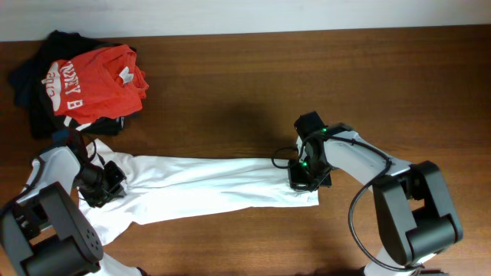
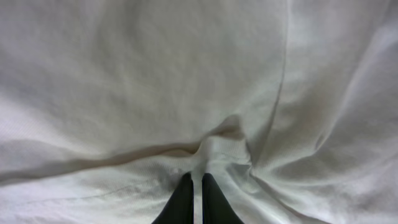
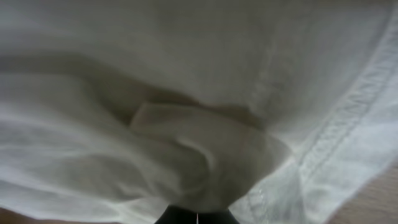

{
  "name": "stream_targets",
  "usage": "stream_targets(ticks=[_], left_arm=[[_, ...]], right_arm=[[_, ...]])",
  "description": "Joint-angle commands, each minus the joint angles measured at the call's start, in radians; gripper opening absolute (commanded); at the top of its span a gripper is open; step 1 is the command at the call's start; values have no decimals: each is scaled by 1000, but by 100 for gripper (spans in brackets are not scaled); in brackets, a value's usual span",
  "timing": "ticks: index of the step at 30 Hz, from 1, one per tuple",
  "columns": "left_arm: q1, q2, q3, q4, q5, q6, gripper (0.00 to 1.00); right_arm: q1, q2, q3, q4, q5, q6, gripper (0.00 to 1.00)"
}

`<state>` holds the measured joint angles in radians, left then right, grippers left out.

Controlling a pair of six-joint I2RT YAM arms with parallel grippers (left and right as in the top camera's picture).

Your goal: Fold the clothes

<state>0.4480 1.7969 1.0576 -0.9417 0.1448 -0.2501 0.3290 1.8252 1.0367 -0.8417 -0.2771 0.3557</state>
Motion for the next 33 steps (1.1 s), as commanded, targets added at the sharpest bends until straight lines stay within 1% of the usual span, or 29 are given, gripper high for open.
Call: stream_targets(ticks=[1,4,6,10,15,17,18,19,20,21,22,23,24,26,27,29,31,33], left_arm=[[-3,-21,14,-4,-10,21,6],[-3,-21,14,-4,-10,21,1],[-3,-23,19,-11,-10,21,1],[-3,-39,60,-55,-10,21,1],[-3,-93,140,-156,-5,21,1],[-3,-127,153,-187,-2,21,1],[-3,-151,157,-200,-2,21,2],[-3,-175,157,-208,3,21,7],[-3,-198,157,-218,10,21,16],[-3,-214,157,-224,18,21,18],[-3,-227,157,-225,21,21,37],[-3,-233,157,-227,25,20,78],[-3,-233,157,-230,28,21,97],[-3,-232,157,-240,33,20,99],[-3,-232,157,-242,33,20,99],[-3,-232,157,-242,35,20,99],[-3,-232,156,-242,35,20,99],[-3,-232,155,-243,35,20,99]], right_arm=[[0,59,-6,12,142,31,4],[-40,75,-6,-11,229,96,4],[-88,73,3,-36,238,98,4],[-183,72,61,-98,237,24,4],[-244,70,226,-255,235,-35,4],[-258,68,303,-331,255,-34,5],[-269,66,344,-371,266,-34,19],[-285,66,381,-405,275,-34,42],[-307,66,416,-436,289,-34,99],[-327,66,431,-445,294,-35,99],[-357,66,438,-444,293,-38,99],[-391,66,438,-440,294,-40,99],[-418,67,435,-435,290,-53,99],[-489,67,417,-423,261,-63,99],[-523,67,402,-409,207,-87,99],[-570,67,354,-358,26,-219,99],[-591,67,296,-314,-102,-303,99],[-590,67,224,-266,-179,-354,99]])
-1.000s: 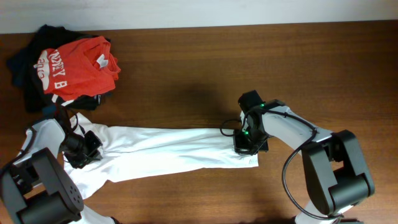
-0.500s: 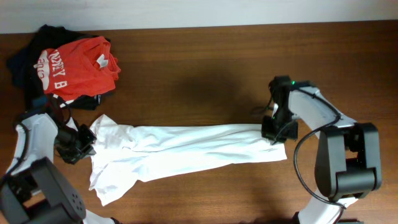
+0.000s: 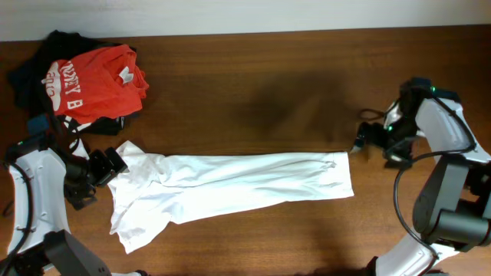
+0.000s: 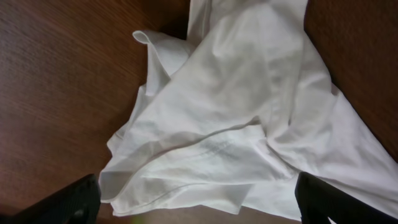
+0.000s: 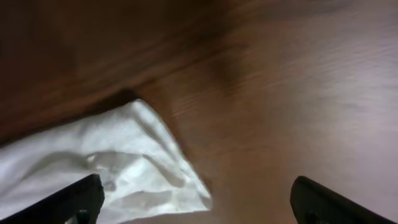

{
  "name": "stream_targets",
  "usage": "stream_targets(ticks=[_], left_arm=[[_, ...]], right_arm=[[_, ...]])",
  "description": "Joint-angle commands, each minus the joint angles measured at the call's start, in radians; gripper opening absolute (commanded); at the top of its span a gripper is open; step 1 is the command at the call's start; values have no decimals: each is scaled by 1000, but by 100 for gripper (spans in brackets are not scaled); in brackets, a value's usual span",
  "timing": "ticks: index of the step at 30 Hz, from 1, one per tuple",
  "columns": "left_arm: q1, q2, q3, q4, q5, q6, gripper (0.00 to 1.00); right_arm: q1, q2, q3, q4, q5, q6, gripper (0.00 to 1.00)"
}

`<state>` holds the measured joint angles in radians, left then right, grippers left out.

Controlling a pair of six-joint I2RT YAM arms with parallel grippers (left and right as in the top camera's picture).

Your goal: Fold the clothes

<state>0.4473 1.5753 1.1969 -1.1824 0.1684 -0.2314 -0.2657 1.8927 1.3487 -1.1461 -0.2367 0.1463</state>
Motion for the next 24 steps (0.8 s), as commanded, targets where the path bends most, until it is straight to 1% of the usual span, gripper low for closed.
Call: stream_targets(ticks=[1,5,7,8,9,10,11,12,13,14,15,18,20,24], left_arm=[[-2,-10,16,-3,12,1,99],[-2,-10,16,-1,11,1,99],[-2,-10,16,-1,11,1,99],[-2,-10,16,0,11,1,99],[-2,-10,16,0,11,1,99],[-2,-10,16,0,11,1,99],[-2,-10,16,2,11,1,99],[-2,-10,16,2,11,2,99],[-2,-10,16,3,11,2,99],[-2,-10,16,2,11,2,99],[-2,-10,16,2,11,2,99],[-2,-10,16,3,9,2,99],[-2,-10,16,3,8,2,99],[-2,-10,16,3,8,2,99]], right_arm=[[9,0,-118,59,-240,-158,99],[32,0,-241,151,-319,-166,100],[48,0,-277,168,-340,-166,96],[60,0,-291,176,-339,-166,89],[72,0,-298,180,-339,-166,75],[82,0,-301,184,-338,-165,54],[90,0,-301,187,-338,-164,42],[95,0,-300,192,-333,-151,31],[95,0,-300,198,-323,-129,26],[95,0,-299,204,-314,-112,14],[92,-1,-290,205,-282,-84,4],[74,-4,-248,169,-211,-47,4],[47,-22,-187,96,-93,5,4],[27,-85,-102,-2,14,58,4]])
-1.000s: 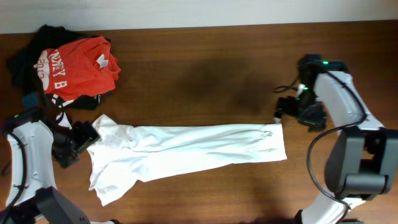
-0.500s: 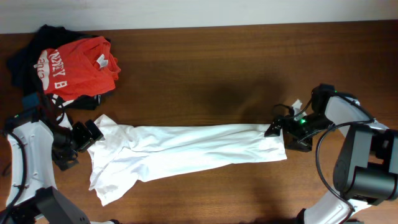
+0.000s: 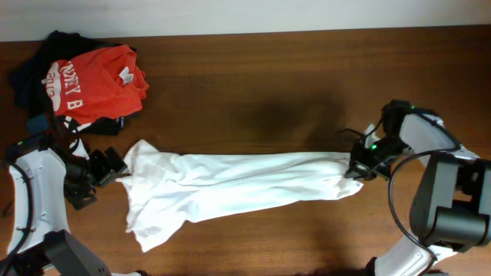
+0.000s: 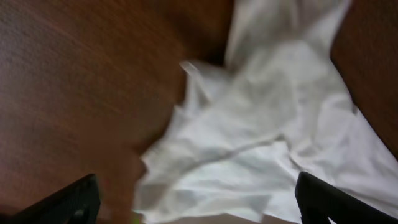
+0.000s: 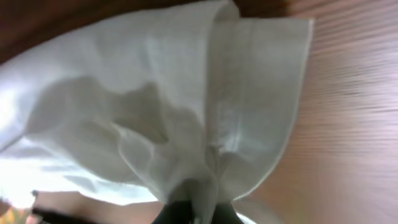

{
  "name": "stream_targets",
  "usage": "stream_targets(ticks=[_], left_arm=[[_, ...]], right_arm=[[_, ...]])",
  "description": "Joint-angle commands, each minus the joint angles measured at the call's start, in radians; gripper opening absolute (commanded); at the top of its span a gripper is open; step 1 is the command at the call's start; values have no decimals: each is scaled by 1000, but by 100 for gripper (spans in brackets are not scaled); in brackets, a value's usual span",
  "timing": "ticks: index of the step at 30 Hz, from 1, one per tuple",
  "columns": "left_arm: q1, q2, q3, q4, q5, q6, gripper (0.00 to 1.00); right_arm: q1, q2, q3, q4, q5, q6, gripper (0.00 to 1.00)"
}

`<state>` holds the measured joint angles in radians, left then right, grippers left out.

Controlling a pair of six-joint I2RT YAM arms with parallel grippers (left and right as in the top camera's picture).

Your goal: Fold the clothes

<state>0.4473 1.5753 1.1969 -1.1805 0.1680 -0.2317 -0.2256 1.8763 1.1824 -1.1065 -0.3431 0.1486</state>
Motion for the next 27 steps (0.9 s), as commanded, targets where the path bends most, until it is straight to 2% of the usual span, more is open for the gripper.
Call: stream_targets(ticks=[1,5,10,13,21,27], left_arm=[[-2,-10,15,2,8,2,99],[-2,-10,15,1,8,2,99],[-2,-10,14,1,8,2,99],[-2,-10,14,0,8,2,99],[-2,-10,14,-3,8,2,99],[-2,-10,14,-4,8,2,99]], right_arm=[[-10,-100,78,-67,120,61,4],[38,-219,80,-110,119,71,4],[207,-319,80,-138,113,71,4],[345,-315,77,-125,108,153,4],[693,-272,67,47,109,365,4],[833,-198,67,159,113,475,4]])
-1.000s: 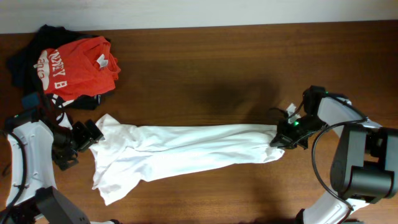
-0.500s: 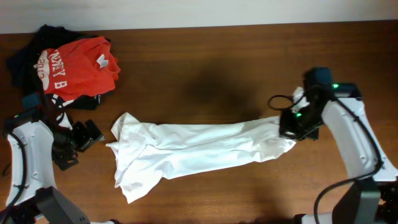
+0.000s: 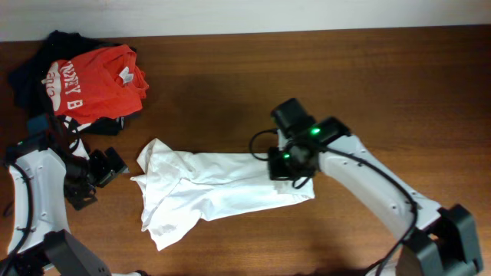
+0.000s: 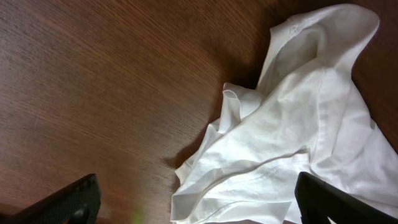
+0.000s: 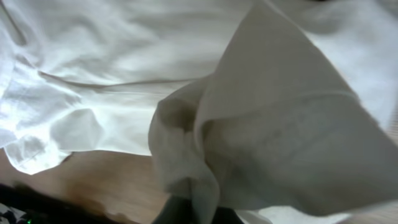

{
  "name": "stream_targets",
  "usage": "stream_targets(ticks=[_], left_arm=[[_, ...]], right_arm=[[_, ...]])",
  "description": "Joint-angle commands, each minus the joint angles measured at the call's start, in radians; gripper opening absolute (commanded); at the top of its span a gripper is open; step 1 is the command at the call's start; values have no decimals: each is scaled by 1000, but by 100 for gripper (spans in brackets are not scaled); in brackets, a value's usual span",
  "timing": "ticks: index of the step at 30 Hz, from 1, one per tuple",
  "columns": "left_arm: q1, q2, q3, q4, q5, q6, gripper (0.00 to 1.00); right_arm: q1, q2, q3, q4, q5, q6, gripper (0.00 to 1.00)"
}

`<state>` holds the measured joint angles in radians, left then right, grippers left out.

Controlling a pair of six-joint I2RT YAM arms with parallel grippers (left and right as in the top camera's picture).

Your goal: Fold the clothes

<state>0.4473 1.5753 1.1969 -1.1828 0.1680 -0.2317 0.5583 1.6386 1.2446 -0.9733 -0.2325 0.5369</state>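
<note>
A white garment [image 3: 215, 188] lies crumpled lengthwise on the wooden table [image 3: 230, 100], its right end doubled back to the left. My right gripper [image 3: 285, 170] is shut on that end. In the right wrist view the white cloth [image 5: 280, 137] bunches up out of the shut right gripper [image 5: 194, 214]. My left gripper [image 3: 107, 167] stands open just left of the garment's collar end. In the left wrist view the left gripper [image 4: 198, 208] has its fingers spread wide, with the garment [image 4: 298, 143] ahead of them and nothing held.
A pile of clothes with a red printed shirt [image 3: 92, 80] on top of dark garments [image 3: 31, 84] sits at the back left corner. The table's far edge runs along the top of the overhead view.
My right gripper, shut on the garment's right end, has moved from the far right to the table's middle, doubling the cloth over. The garment is now shorter. The left gripper is open and unmoved.
Both grippers were first shut on the ends of the white garment. Then both were open and off it, the garment lying stretched out. Then the right gripper was shut on the right end, and now holds it over the garment's middle.
</note>
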Motion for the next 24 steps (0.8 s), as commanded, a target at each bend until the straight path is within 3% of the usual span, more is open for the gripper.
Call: stream_targets(ticks=[1,7,9,12,13,14,15,18,22,24], left_arm=[[-2,-10,14,-2,8,2,99],[-2,-10,14,-1,8,2,99],[-2,-10,14,-1,8,2,99],[-2,-10,14,-2,8,2,99],[-2,-10,14,-2,8,2,99],[-2,-10,14,-2,8,2,99],[-2,-10,14,-1,8,2,99],[-2,-10,14,-1,8,2,99],[-2,-10,14,-2,8,2,99],[-2,-10,14,-2,8,2,99]], right_arm=[[69,60,5,44,2,102,4],[154,159,5,148,2,153,6],[170,180,5,180,1,153,20],[174,180,5,180,2,148,28],[171,176,8,170,2,140,36],[159,168,21,137,2,117,53],[151,161,38,98,2,97,64],[102,138,123,-73,18,44,77],[53,129,227,-238,35,-57,78],[48,129,231,-267,35,-93,73]])
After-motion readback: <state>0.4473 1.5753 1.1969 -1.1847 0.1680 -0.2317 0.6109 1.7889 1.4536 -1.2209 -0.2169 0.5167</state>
